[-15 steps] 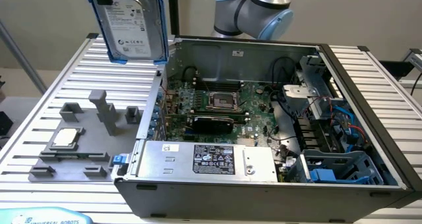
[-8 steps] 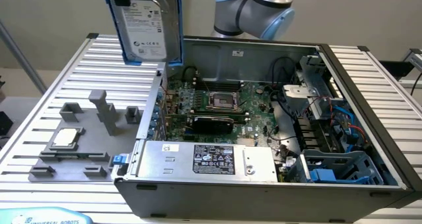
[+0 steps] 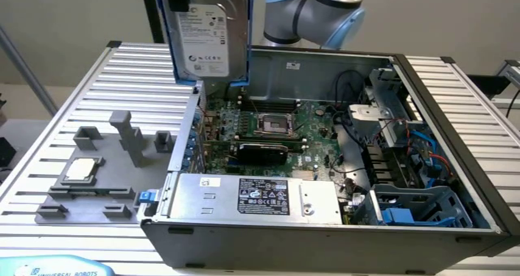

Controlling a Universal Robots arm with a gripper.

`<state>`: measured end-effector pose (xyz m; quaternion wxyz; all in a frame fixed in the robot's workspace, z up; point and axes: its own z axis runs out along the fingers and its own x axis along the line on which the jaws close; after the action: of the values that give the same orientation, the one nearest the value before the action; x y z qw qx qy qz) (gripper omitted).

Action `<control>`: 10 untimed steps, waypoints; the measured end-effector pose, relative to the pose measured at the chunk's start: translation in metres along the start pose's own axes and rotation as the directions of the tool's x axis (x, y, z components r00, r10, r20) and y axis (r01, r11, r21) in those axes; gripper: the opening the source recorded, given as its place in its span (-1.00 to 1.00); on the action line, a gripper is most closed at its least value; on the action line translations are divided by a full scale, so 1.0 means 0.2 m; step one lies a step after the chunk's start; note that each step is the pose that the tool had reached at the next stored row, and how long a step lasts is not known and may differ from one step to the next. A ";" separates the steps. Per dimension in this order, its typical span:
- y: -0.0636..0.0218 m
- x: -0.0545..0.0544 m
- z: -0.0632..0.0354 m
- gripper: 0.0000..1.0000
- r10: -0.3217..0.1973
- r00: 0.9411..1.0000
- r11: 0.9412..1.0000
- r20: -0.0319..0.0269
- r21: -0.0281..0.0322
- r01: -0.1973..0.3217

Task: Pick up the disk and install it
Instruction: 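Pick up the disk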

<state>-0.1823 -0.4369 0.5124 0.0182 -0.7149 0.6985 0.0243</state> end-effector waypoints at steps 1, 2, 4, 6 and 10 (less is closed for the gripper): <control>-0.022 0.01 -0.001 -0.35 0.000 1.000 1.000 0.000 0.000 0.000; -0.044 0.02 -0.003 -0.35 0.000 1.000 1.000 0.000 0.000 0.000; -0.087 0.04 -0.004 -0.35 0.000 1.000 1.000 0.000 0.000 0.000; -0.128 0.06 -0.006 -0.35 0.000 1.000 1.000 0.001 0.000 0.000; -0.212 0.10 -0.009 -0.35 0.000 1.000 1.000 0.001 0.000 0.000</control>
<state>-0.1395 -0.4567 0.5126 0.0186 -0.7149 0.6985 0.0248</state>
